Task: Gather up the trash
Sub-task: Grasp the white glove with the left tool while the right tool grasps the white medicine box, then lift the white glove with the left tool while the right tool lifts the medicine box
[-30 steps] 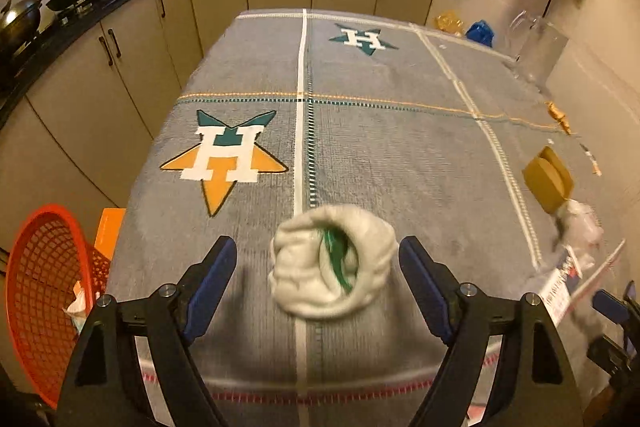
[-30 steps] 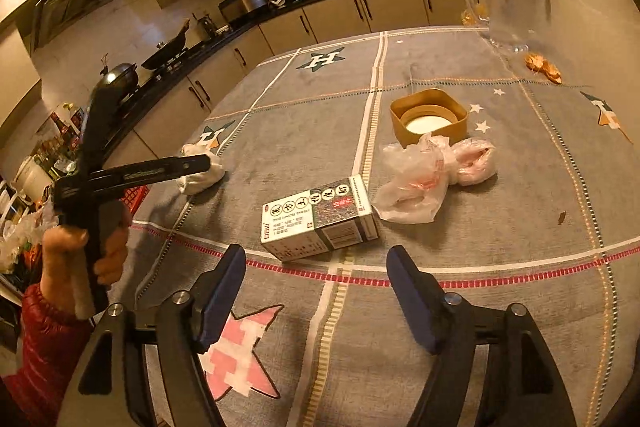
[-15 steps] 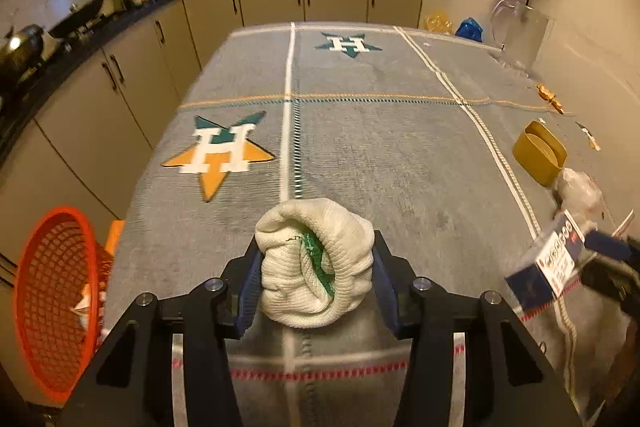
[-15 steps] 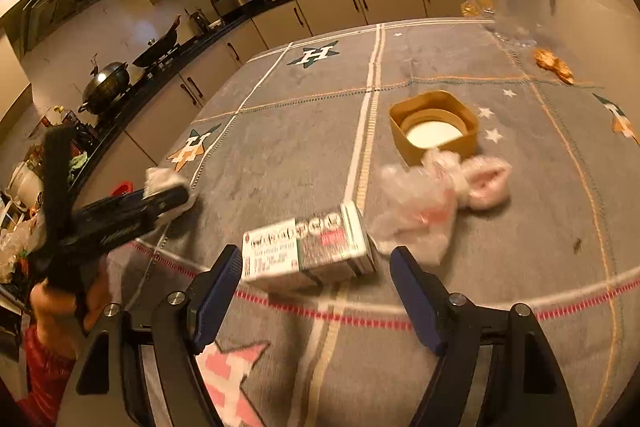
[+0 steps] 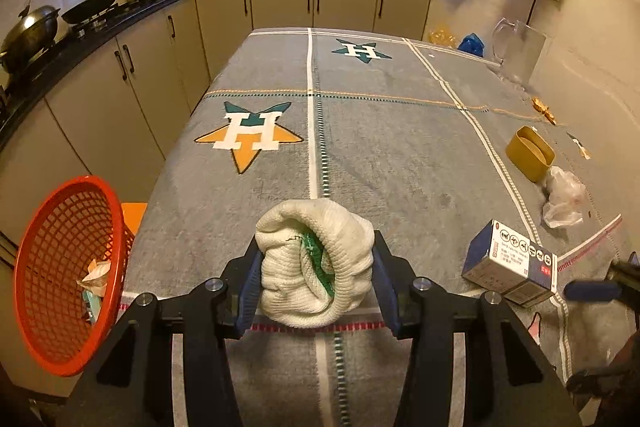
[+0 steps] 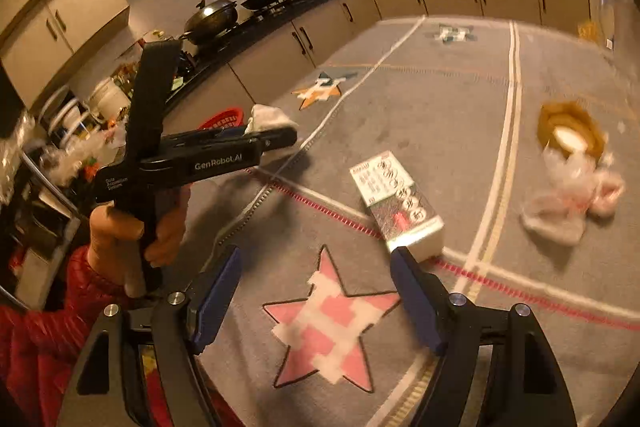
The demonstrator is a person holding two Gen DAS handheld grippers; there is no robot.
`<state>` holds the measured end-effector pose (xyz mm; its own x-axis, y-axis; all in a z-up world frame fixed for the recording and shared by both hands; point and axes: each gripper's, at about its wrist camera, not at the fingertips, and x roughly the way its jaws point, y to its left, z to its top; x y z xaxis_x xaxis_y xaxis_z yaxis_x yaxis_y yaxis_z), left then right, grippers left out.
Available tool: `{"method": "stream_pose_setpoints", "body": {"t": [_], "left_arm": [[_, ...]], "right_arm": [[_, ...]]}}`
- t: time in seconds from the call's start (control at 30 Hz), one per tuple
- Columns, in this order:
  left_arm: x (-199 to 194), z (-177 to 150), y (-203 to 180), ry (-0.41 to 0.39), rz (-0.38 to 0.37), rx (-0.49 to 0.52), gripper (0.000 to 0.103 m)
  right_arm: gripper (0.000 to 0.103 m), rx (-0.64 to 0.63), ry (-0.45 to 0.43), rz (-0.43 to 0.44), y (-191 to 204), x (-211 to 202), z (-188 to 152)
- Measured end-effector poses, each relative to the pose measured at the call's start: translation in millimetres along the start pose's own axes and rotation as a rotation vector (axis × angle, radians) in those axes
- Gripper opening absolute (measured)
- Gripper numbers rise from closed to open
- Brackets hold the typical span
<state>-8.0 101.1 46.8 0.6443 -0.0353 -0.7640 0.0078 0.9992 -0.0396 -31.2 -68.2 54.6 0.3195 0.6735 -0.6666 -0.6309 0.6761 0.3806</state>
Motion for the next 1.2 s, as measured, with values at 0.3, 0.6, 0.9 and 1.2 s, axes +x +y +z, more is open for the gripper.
{"method": "stream_pose_setpoints", "body": {"t": [0.3, 0.6, 0.9, 1.2], "left_arm": [[-4, -5, -1, -0.01, -0.007, 0.001, 0.048], [-6, -10, -6, -0.017, -0.005, -0.01, 0.048], [-14, -19, -21, -0.048, -0.006, 0.004, 0.046], [-22, -24, -28, -0.059, 0.004, 0.026, 0.046]], "right_arm": [[0.081, -0.061, 0.046, -0.184, -14, 35, 22], [0.038, -0.117, 0.061, -0.357, -4, 46, 10], [0.037, -0.052, -0.043, -0.387, 5, 20, 2], [0.038, -0.02, -0.049, -0.363, 4, 17, 1]]}}
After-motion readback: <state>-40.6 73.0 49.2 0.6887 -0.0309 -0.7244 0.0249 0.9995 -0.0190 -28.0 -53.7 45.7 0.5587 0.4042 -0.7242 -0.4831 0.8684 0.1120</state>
